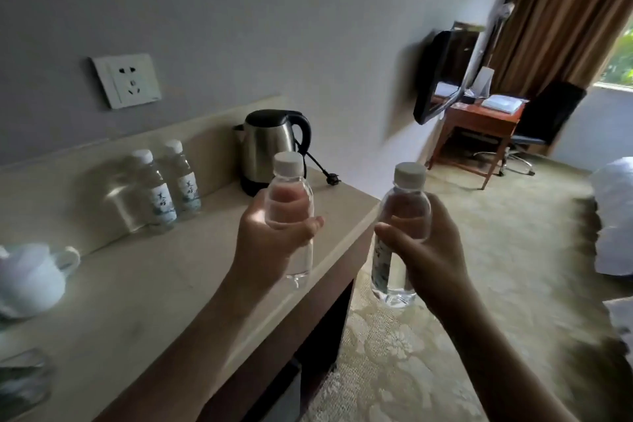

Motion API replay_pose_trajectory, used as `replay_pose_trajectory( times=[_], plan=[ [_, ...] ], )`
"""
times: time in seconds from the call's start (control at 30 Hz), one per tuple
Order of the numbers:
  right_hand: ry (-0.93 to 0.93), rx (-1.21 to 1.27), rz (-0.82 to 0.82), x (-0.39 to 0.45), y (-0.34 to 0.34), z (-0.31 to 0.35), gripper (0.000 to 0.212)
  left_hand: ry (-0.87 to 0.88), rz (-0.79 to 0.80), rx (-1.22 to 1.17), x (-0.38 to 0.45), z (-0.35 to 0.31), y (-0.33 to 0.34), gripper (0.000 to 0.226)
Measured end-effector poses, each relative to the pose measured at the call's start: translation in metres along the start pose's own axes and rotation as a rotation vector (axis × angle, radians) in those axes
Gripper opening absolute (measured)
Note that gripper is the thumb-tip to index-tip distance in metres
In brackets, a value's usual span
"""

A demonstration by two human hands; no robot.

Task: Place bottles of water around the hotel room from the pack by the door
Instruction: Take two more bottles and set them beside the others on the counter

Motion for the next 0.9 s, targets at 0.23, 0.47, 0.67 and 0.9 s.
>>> replay_pose_trajectory(
  times=[0.23, 0.47, 0.67, 0.9],
  plan=[
    [-0.005, 0.111, 0.227, 0.082, 0.074, -0.058, 0.044, -0.014, -0.327, 0.209, 0.029, 0.035, -0.060, 0.035],
    [-0.079, 0.232, 0.565, 0.143, 0.155, -0.099, 0.037, -0.040, -0.558, 0.235, 0.021, 0.061, -0.100, 0.042],
    [-0.120, 0.313, 0.812, 0.173, 0.202, -0.131, 0.034, -0.008, -0.848, 0.305, 0.018, 0.086, -0.103, 0.046],
    [-0.080, 0.369, 0.973, 0.176, 0.218, -0.162, 0.046, -0.020, -1.047, 0.399, 0.013, 0.121, -0.107, 0.048]
  ],
)
Point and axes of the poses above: each hand's wrist, its own x-axis towards the middle knuckle, its own y-axis out of the palm, z = x × y, the point moved 1 cm from there along x, towards the middle knuckle, and after that the axes turned 9 degrees about z, right-handed, at the moved point
